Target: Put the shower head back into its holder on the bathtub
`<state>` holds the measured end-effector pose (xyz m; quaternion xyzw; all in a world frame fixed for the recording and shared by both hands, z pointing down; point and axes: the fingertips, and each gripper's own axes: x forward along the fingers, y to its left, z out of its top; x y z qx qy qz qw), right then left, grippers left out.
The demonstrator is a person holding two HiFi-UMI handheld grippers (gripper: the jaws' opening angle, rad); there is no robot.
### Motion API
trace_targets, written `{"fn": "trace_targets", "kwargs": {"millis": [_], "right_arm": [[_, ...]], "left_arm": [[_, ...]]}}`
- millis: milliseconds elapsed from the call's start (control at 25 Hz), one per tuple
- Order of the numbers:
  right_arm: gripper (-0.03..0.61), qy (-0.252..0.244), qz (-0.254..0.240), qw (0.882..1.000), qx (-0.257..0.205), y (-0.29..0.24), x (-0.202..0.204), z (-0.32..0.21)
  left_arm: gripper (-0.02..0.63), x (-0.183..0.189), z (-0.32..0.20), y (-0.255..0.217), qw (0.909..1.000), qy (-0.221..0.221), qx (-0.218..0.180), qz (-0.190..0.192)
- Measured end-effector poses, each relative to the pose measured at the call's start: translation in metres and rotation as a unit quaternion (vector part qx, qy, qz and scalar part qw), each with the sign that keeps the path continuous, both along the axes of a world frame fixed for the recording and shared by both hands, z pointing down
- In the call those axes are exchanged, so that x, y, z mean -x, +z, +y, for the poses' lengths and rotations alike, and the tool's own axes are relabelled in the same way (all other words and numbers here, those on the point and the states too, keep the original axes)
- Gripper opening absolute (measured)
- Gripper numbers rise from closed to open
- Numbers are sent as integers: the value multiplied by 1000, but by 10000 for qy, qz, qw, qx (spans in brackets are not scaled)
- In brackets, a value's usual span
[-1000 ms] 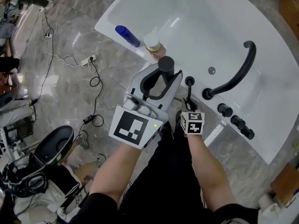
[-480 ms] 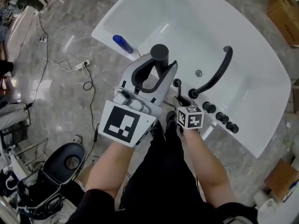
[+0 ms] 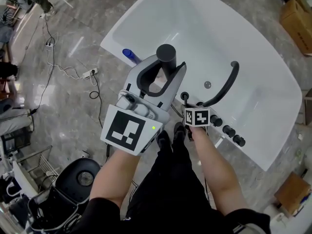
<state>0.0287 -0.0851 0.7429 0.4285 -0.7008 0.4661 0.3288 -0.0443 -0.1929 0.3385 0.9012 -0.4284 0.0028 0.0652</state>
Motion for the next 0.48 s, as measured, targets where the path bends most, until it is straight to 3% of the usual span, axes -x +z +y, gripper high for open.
{"fn": "trace_targets", "kwargs": {"millis": [240,480], "right_arm": [[135,0,85,9999,-104,-1,0,-16],[192,32,201,9995,-246,2,-2,9]], "left_arm": [[140,0,-8,-6,10000,-21,-29,-5],[140,0,-12,0,10000,4,-34,41]]}}
